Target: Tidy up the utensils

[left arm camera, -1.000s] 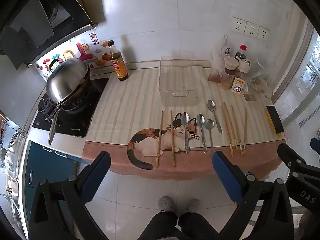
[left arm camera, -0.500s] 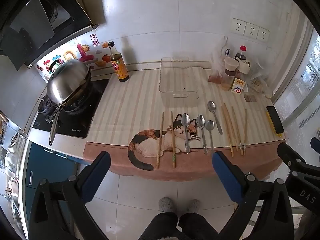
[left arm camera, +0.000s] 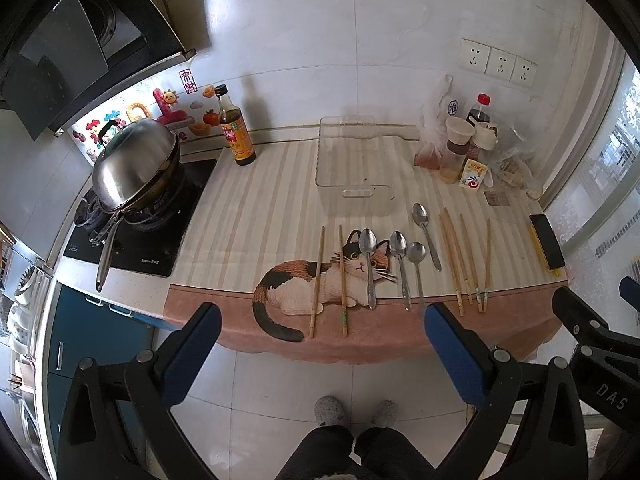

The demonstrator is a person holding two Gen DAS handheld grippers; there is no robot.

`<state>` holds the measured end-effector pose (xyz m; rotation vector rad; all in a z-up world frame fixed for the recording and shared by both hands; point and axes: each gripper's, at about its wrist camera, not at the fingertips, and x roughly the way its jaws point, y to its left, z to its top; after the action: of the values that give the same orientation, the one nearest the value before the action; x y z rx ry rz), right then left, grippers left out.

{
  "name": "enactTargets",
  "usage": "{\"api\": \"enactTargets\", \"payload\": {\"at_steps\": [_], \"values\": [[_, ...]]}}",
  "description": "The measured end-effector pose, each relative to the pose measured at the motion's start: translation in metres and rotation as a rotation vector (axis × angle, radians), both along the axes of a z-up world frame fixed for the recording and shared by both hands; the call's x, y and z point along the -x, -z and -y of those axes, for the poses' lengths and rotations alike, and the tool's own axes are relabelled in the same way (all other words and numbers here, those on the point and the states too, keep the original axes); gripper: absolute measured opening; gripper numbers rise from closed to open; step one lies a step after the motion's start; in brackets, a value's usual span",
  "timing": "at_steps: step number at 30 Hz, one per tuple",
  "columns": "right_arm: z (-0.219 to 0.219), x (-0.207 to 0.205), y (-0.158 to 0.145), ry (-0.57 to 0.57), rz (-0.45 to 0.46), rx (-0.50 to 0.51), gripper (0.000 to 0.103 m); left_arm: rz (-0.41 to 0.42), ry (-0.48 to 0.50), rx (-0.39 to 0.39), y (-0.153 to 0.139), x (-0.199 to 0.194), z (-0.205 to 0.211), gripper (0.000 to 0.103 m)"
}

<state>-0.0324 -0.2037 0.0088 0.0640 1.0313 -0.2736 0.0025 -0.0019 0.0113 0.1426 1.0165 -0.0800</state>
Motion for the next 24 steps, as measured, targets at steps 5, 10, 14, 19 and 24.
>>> {"api": "enactTargets", "payload": {"at_steps": [5, 10, 14, 19, 24], "values": [[-0.0009, 0.0007, 0.0010, 0.000, 0.001, 0.003, 0.103, -0.001, 0.001, 0.002, -0.0020, -0.0006, 0.0057, 0.103], [0.0024, -0.0005, -0.0005, 0.000, -0.001, 0.004, 0.103, -0.002, 0.002, 0.004, -0.0013, -0.0015, 0.0100, 0.103], [0.0023, -0.0010, -0.0012, -0.002, -0.001, 0.007, 0.103, 0.000, 0.001, 0.006, -0.0011, -0.0008, 0.0094, 0.103], [0.0046, -0.0014, -0.0006, -0.001, 0.002, 0.006, 0.103, 0.001, 0.003, 0.005, 0.0006, 0.0000, 0.0087, 0.103], [0.0053, -0.0011, -0.0011, -0.001, 0.001, 0.008, 0.103, 0.001, 0.003, 0.006, 0.0005, 0.0003, 0.0075, 0.103]]}}
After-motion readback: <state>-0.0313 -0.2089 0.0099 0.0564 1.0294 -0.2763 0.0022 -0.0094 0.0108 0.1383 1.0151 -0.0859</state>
